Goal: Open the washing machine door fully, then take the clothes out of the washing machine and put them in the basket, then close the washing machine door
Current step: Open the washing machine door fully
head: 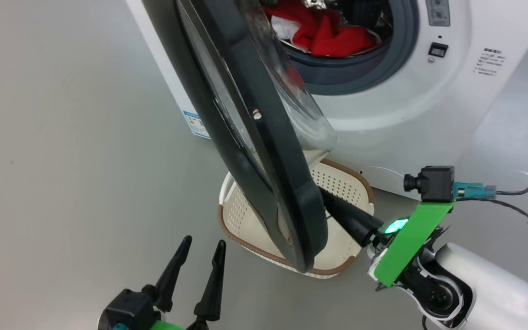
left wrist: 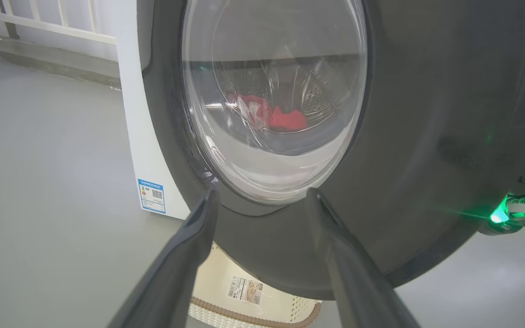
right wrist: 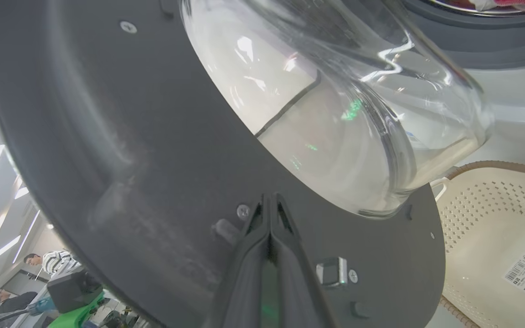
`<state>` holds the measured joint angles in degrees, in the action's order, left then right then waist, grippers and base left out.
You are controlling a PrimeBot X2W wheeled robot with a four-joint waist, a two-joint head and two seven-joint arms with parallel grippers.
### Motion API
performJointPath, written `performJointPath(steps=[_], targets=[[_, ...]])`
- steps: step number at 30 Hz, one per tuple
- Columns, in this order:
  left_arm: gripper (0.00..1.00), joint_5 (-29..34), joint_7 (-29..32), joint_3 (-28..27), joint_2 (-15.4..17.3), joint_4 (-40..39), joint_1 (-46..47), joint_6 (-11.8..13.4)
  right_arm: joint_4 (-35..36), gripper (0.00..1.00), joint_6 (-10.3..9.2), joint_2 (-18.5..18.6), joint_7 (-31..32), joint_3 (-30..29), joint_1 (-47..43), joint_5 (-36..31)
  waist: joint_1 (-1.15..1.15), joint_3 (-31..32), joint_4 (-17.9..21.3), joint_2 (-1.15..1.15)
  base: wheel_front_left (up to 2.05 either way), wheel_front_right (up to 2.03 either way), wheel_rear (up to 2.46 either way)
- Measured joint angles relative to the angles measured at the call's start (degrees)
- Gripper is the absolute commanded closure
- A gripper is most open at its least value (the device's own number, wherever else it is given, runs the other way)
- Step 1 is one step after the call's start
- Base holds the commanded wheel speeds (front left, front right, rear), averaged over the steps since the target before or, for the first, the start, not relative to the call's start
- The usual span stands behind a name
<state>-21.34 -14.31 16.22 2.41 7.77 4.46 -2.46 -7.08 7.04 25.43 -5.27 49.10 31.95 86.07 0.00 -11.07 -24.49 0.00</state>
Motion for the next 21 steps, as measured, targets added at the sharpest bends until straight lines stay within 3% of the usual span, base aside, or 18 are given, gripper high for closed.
performJointPath(steps=[10,21], targets=[[0.00,0.1,0.0,-0.8,0.0,1.5,-1.3,1.5,-0.5,1.00,0.00,-1.9,0.2,4.0,0.0,0.3,0.00,2.3,-4.7,0.00,0.00,0.00,0.00],[0.00,0.1,0.0,-3.6,0.0,0.3,-3.5,3.5,-2.2,1.00,0.00,-5.8,1.4,7.9,2.3,0.7,0.00,2.8,-6.1,0.00,0.00,0.00,0.00]])
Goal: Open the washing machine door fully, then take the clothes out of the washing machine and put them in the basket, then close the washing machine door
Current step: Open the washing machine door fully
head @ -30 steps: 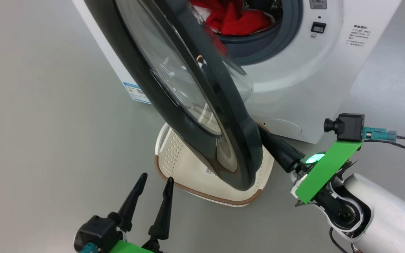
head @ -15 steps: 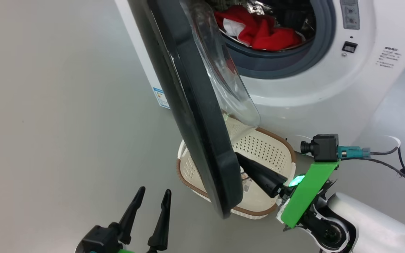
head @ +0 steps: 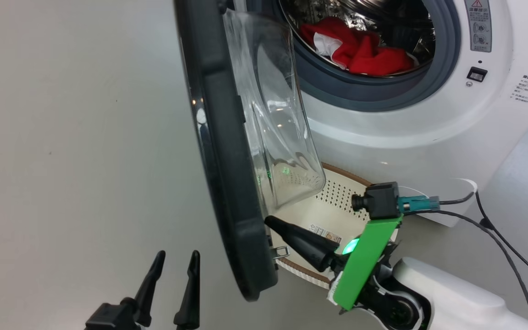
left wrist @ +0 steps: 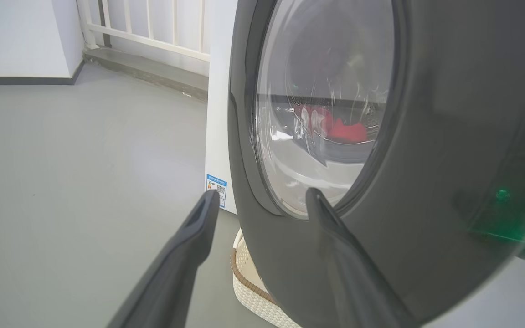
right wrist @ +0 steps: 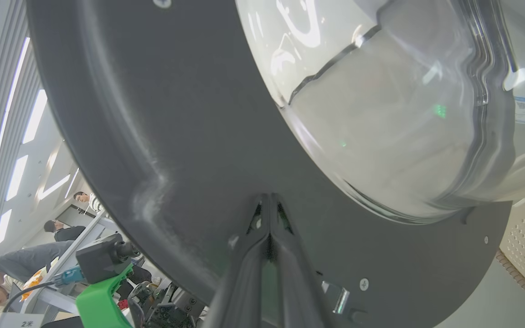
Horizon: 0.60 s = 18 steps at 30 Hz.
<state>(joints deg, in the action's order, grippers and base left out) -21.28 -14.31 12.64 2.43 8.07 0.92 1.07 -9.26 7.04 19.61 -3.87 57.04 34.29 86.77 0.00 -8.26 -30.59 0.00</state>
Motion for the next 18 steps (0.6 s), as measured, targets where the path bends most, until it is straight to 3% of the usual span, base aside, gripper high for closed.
performJointPath(steps=[7,18], targets=[[0.00,-0.1,0.0,-1.5,0.0,-0.7,-0.5,0.5,-0.9,1.00,0.00,-2.5,0.5,2.3,1.8,0.4,0.00,0.0,-0.2,0.00,0.00,0.00,0.00],[0.00,-0.1,0.0,-1.7,0.0,-0.8,-1.1,0.7,-1.5,1.00,0.00,-3.3,-0.3,3.4,2.5,0.5,0.00,0.3,-0.2,0.00,0.00,0.00,0.00]])
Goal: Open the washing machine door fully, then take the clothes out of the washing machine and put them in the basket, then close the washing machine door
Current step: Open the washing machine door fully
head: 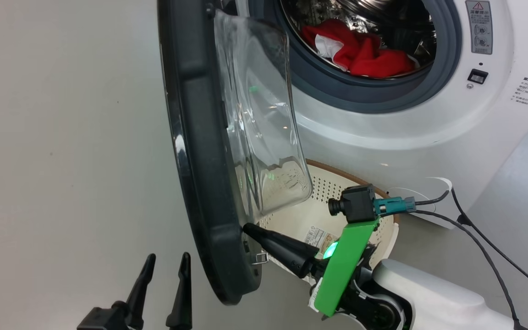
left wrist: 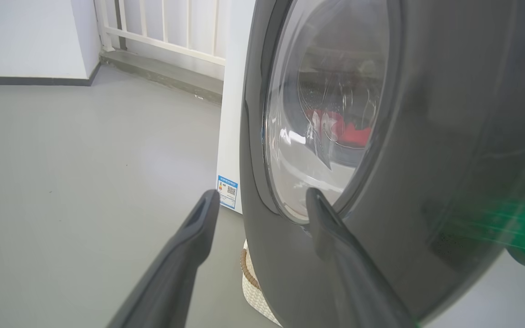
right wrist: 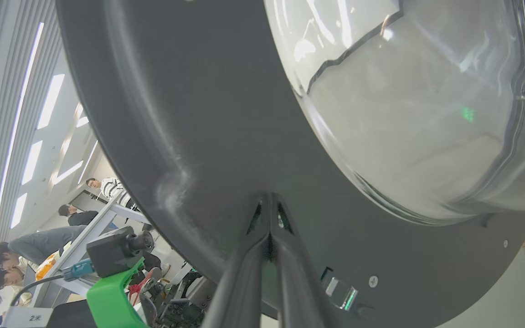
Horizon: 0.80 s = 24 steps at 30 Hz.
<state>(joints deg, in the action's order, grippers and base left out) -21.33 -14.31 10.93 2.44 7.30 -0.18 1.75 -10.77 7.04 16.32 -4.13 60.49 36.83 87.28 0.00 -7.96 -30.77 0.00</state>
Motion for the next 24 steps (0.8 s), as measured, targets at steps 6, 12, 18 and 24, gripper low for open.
performJointPath(steps=[6,12,18,24], targets=[[0.00,0.3,0.0,0.0,0.0,0.4,0.0,-0.2,-0.6,0.58,0.00,0.1,-2.4,0.1,0.0,0.0,0.00,0.5,0.2,0.00,0.00,0.00,0.00],[0.00,1.4,0.0,-0.2,0.0,1.8,0.1,-1.4,-3.0,0.00,0.01,1.9,-5.1,0.9,-0.3,0.0,0.00,1.2,0.5,0.00,0.00,0.00,0.00],[0.00,2.3,0.0,-0.9,0.0,2.8,0.3,-2.2,-5.8,0.00,0.01,3.8,-7.6,1.4,-2.2,-1.2,0.00,1.8,0.8,0.00,0.00,0.00,0.00],[0.00,3.6,0.0,-1.6,0.0,4.1,0.5,-3.4,-9.0,0.00,0.01,5.3,-9.6,1.0,-5.2,-2.7,0.00,2.7,1.3,0.00,0.00,0.00,0.00]])
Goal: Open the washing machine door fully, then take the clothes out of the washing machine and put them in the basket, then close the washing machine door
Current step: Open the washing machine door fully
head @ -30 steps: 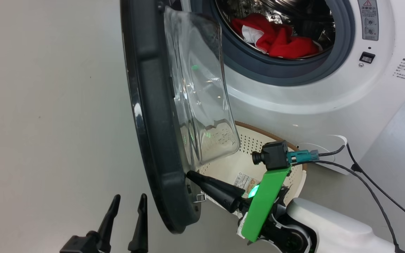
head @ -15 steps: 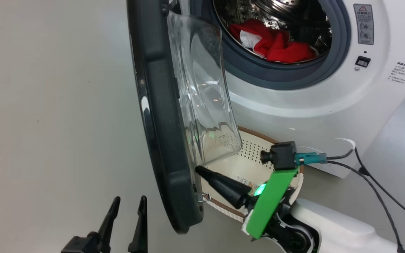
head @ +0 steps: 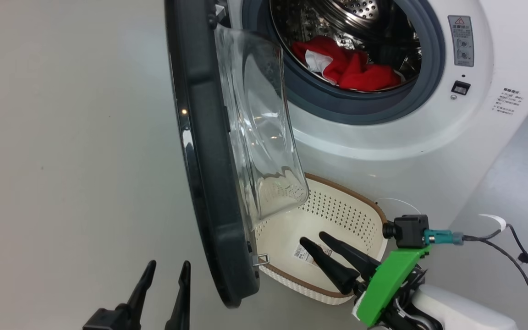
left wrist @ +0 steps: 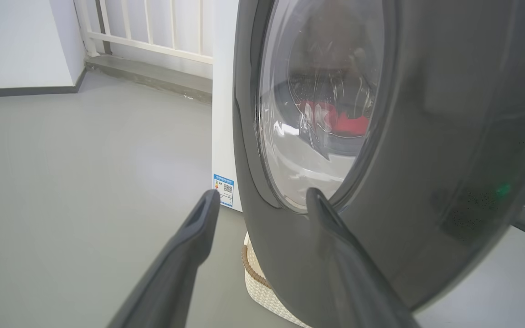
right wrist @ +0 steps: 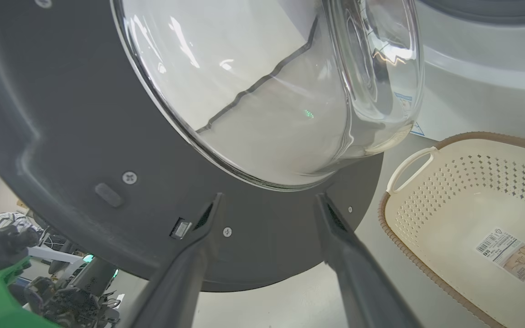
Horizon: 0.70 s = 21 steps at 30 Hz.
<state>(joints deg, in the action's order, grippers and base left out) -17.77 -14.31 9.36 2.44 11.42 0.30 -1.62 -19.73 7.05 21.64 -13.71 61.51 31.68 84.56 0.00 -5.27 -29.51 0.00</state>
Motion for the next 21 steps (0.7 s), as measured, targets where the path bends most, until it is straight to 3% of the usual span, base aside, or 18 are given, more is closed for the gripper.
performJointPath(steps=[10,21], targets=[[0.00,1.4,0.0,-0.8,0.0,1.0,0.0,-1.0,-4.9,0.00,0.00,-0.5,-0.5,-6.0,-5.4,-8.6,0.00,0.9,1.8,0.00,0.00,0.00,0.00],[0.00,2.0,0.0,-2.3,0.0,1.1,0.0,-1.0,-8.1,0.00,0.00,-3.8,-0.6,-24.2,-13.0,-24.8,0.00,0.7,3.6,0.00,0.00,0.00,0.00]])
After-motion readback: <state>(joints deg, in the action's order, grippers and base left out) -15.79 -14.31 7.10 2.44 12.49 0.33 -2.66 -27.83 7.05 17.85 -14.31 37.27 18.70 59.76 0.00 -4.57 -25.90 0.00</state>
